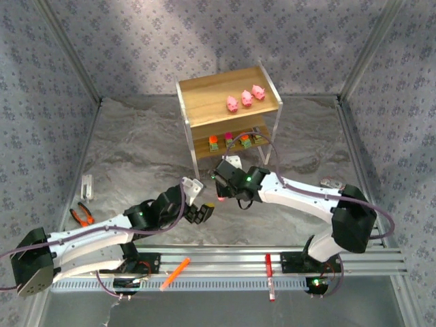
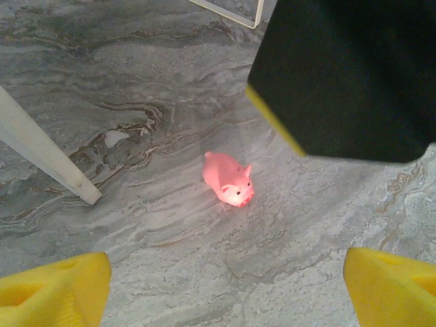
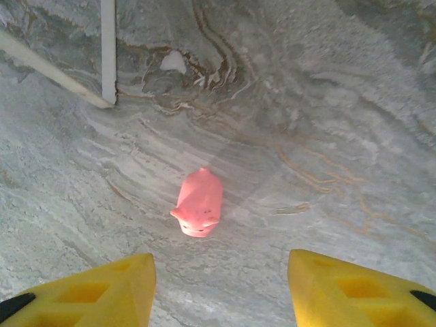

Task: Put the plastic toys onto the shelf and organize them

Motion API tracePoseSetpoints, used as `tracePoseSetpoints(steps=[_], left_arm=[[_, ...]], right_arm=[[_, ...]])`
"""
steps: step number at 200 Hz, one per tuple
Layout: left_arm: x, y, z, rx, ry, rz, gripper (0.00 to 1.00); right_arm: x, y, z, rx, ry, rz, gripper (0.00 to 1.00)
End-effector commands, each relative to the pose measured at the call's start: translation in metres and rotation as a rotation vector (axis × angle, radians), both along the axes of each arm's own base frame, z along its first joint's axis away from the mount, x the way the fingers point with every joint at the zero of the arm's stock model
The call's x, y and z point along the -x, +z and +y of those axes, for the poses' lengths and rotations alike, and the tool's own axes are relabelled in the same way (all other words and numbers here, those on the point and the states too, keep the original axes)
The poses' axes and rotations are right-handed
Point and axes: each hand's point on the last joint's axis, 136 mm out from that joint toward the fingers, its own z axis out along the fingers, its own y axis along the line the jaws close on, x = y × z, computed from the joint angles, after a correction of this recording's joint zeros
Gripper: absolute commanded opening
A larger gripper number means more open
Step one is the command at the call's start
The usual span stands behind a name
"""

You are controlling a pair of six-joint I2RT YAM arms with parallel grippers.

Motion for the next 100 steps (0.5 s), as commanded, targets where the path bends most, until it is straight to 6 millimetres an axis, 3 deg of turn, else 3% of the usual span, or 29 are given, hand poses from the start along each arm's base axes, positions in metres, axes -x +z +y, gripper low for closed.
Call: tracePoseSetpoints(steps=[1, 100], left_arm=[[-0.001, 0.003, 0.005, 0.005, 0.021, -0.02, 0.88], [-0.005, 0.014, 0.024, 0.032, 0.09, -0.067, 0.88]], right_arm=[[0.004, -0.016, 0.012, -0.021, -0.007, 0.031, 0.56], [0.011, -0.061, 0.024, -0.007, -0.047, 0.091, 0.58]])
